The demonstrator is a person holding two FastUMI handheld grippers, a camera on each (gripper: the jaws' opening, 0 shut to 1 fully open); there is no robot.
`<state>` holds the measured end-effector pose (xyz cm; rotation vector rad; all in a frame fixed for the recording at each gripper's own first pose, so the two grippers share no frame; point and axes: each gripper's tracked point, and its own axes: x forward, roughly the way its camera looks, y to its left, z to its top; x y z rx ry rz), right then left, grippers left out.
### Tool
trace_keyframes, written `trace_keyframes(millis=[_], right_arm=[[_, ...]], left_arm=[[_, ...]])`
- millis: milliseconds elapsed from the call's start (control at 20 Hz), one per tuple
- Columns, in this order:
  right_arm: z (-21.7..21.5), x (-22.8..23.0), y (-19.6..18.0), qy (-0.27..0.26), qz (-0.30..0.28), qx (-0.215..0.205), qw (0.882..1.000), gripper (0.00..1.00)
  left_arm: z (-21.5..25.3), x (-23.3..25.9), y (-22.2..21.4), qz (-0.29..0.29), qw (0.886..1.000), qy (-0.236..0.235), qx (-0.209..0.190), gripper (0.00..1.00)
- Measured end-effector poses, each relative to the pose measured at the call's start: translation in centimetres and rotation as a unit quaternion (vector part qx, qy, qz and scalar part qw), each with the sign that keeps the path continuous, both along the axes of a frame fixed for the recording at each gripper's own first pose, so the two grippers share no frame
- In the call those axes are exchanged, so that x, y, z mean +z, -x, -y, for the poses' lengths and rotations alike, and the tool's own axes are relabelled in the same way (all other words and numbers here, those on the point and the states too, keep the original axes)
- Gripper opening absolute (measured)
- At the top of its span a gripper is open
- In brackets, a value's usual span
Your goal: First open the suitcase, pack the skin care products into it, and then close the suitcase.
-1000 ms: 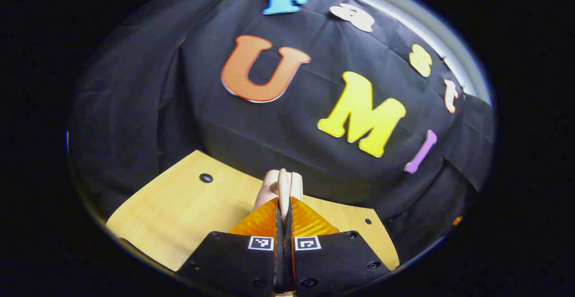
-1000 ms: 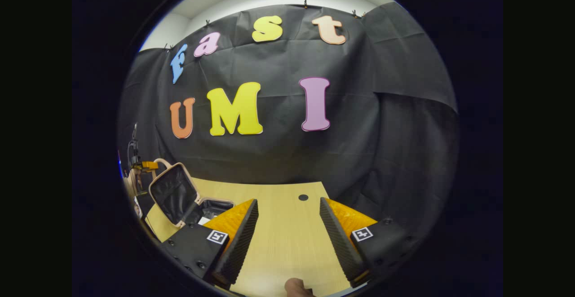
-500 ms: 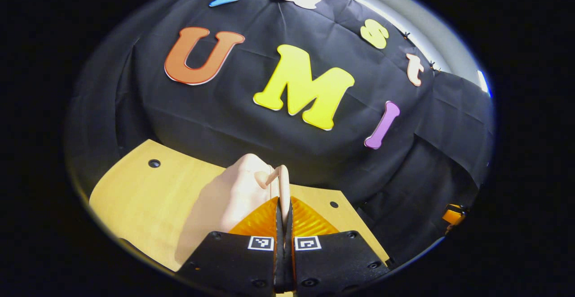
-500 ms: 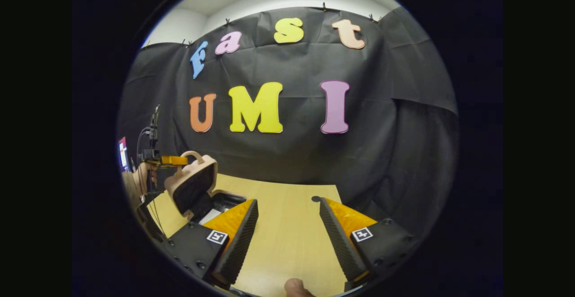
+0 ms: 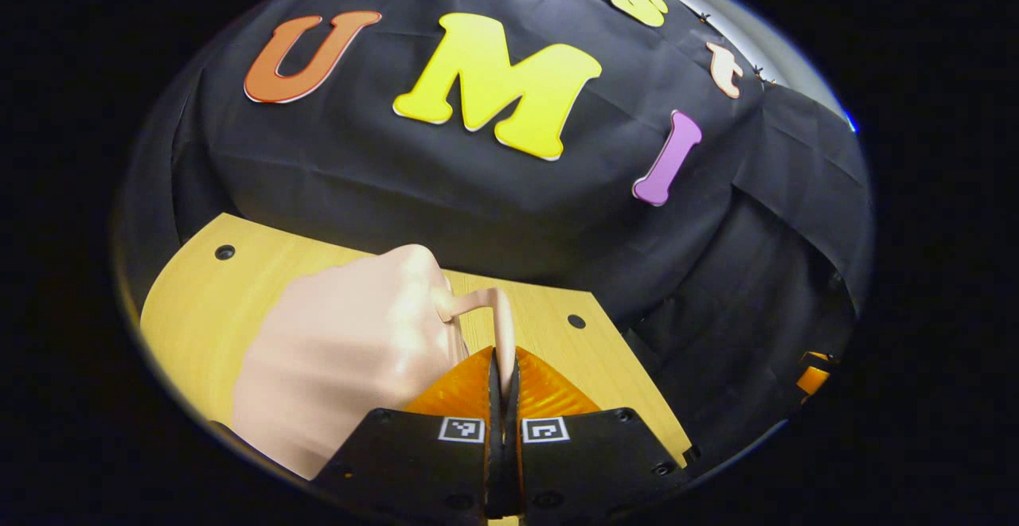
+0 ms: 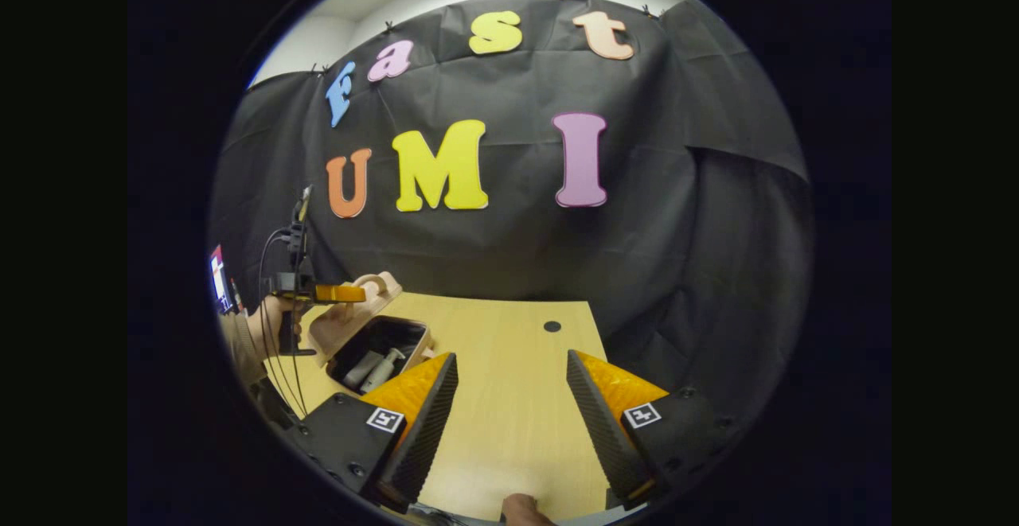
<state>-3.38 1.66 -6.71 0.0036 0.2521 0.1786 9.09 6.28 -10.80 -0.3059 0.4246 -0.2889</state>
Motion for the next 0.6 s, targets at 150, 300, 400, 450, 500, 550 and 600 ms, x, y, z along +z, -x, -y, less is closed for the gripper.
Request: trace_keyframes(millis=[150,300,400,450,500,550,600], right_arm=[[1.2,-0.8,-0.4,0.001,-0.007,-0.01,1.0,0.81],[2.1,-1.8,-0.6,0.0,-0.023,-0.014,1.0,0.81],[2.7,-2.4,-0.9,0.006,-0.028,-0.017,0.999,0.81],[3.1,-2.6,-0.9,0.011,-0.031,-0.019,0.999,0.81],[3.3,-2.8,-1.1,0.013,-0.033,-0.02,0.999,0.81],[3.7,-2.9,-1.2,0.016,-0.035,-0.023,0.999,0.81],[3.9,-3.0,-1.4,0.017,-0.036,-0.024,0.999,0.81]], left_arm=[[3.4,-3.2,-0.7,-0.02,0.998,-0.047,-0.024,0.03],[5.5,-6.9,-1.0,-0.044,0.994,-0.092,-0.035,0.03],[6.7,-9.3,-1.6,-0.063,0.991,-0.115,-0.04,0.04],[7.1,-10.2,-1.5,-0.07,0.989,-0.125,-0.04,0.04],[7.5,-11.1,-1.4,-0.074,0.988,-0.132,-0.039,0.05],[7.8,-11.6,-1.4,-0.076,0.987,-0.141,-0.034,0.05],[8.0,-11.9,-1.3,-0.077,0.985,-0.151,-0.027,0.06]])
